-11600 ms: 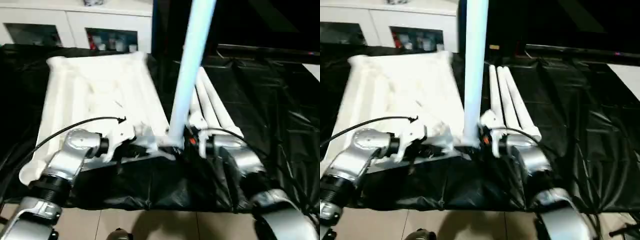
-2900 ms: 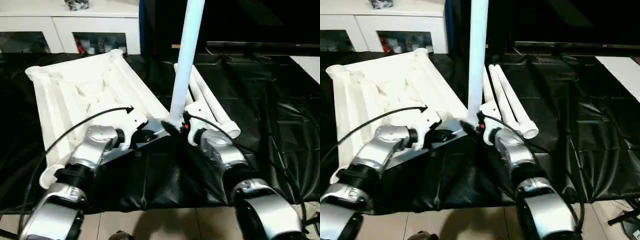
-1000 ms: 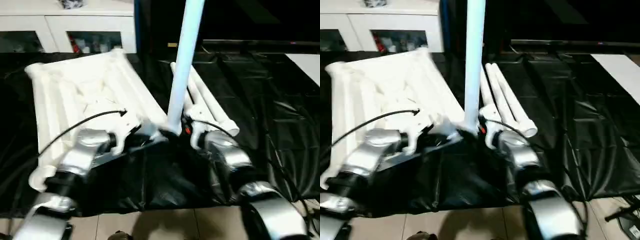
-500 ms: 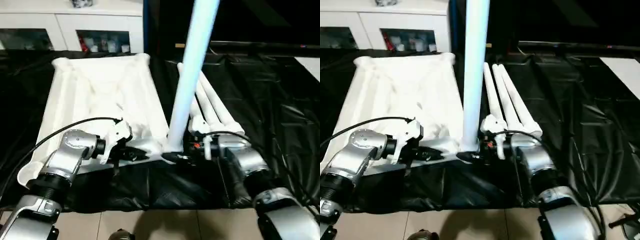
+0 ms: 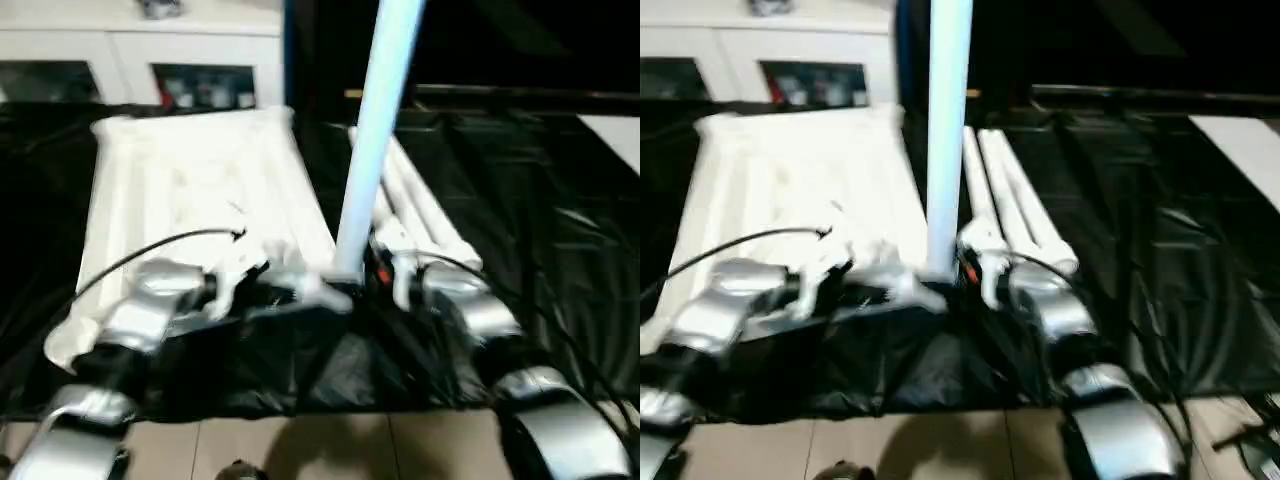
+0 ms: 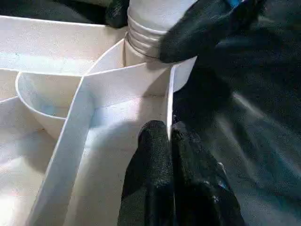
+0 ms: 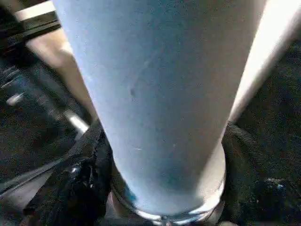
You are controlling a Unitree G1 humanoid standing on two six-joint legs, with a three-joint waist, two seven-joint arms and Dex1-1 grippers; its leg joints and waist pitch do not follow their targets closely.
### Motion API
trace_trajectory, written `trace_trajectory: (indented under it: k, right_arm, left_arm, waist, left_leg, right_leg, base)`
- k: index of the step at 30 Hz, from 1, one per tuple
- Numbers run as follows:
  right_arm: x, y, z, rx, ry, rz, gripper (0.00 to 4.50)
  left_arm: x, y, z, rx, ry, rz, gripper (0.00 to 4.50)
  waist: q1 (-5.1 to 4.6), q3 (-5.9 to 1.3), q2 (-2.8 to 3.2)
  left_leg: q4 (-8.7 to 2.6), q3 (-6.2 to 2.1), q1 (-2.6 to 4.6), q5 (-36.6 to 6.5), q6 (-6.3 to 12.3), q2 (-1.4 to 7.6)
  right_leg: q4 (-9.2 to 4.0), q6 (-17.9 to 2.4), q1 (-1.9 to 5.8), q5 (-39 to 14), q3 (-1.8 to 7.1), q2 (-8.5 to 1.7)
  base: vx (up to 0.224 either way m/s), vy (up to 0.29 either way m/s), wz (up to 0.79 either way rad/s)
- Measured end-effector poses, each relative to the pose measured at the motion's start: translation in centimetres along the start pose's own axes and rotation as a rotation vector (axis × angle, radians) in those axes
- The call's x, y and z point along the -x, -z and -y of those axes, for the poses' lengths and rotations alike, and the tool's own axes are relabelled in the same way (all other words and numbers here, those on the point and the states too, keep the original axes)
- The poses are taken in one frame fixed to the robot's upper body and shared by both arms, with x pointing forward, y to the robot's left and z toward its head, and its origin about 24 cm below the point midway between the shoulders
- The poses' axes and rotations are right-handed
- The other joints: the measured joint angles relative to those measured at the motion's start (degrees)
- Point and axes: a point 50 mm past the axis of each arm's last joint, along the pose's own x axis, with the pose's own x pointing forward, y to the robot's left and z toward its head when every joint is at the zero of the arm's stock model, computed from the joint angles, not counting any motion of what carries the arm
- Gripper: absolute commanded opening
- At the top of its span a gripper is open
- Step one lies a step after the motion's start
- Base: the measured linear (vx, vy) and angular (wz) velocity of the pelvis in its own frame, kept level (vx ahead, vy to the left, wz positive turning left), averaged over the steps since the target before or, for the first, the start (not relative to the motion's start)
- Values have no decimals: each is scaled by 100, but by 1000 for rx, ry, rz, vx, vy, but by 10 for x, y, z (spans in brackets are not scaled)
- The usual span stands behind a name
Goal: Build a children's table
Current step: Rotate leg to tighten
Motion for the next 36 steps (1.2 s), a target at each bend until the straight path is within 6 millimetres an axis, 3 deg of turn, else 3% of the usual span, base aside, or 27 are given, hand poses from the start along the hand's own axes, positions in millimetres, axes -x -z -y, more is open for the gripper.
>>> trace_trajectory:
  k: [2,6,8,16,24,25,28,32,36]
  right_arm:
    - [-9,-4,2,-41,139,9,276]
    - [-16,-8,2,-64,250,24,276]
    - [-19,-9,2,-68,273,38,345]
    - [-21,-14,2,-52,245,49,402]
    - [8,-11,14,59,167,36,413]
    - [11,-12,15,68,161,36,423]
    - [22,-15,17,115,135,37,423]
    - [40,-16,16,163,90,14,423]
    - [45,-14,9,157,15,-7,423]
  left_arm:
    - [-10,-5,0,47,-73,7,0]
    - [-19,-11,4,86,-139,14,0]
    - [-19,-13,5,87,-154,19,0]
    - [-18,-16,4,71,-187,20,0]
    - [-18,-19,3,49,-230,11,0]
    - [-18,-19,3,50,-230,14,44]
    - [-18,-21,2,81,-226,34,58]
    - [-9,-42,-7,53,-256,127,91]
    - [5,-56,-19,41,-325,186,91]
  waist:
    - [-51,1,1]
    - [-86,1,1]
    - [-96,1,0]
    - [-116,1,1]
    - [-140,9,9]
    - [-137,9,9]
    - [-108,13,15]
    - [14,13,16]
    - [31,12,16]
  left_leg:
    - [0,-5,-2,0,0,0]
    - [1,-4,-4,0,0,-1]
    - [0,-4,-7,0,0,-1]
    - [-20,-3,-29,-2,3,0]
    - [-18,-2,-32,-2,3,1]
    - [-18,-2,-32,-2,3,1]
    - [-19,-3,-40,-2,3,2]
    - [-15,-4,-40,-2,5,2]
    - [-12,-4,-30,-2,4,2]
  right_leg:
    - [-12,1,-7,0,-4,0]
    - [-14,1,-7,7,-1,0]
    - [-15,-20,-9,34,-2,0]
    - [-46,-3,-19,24,-10,3]
    - [-53,-3,-18,35,-9,4]
    - [-54,-3,-18,35,-10,4]
    - [-60,-3,-20,35,-15,5]
    - [-61,0,-18,38,-15,4]
    - [-59,0,-10,42,-14,4]
  base:
    - [0,0,0]
    - [0,0,0]
    - [0,0,0]
    - [0,0,0]
    - [0,0,0]
    - [0,0,0]
    - [0,0,0]
    - [0,0,0]
    - [0,0,0]
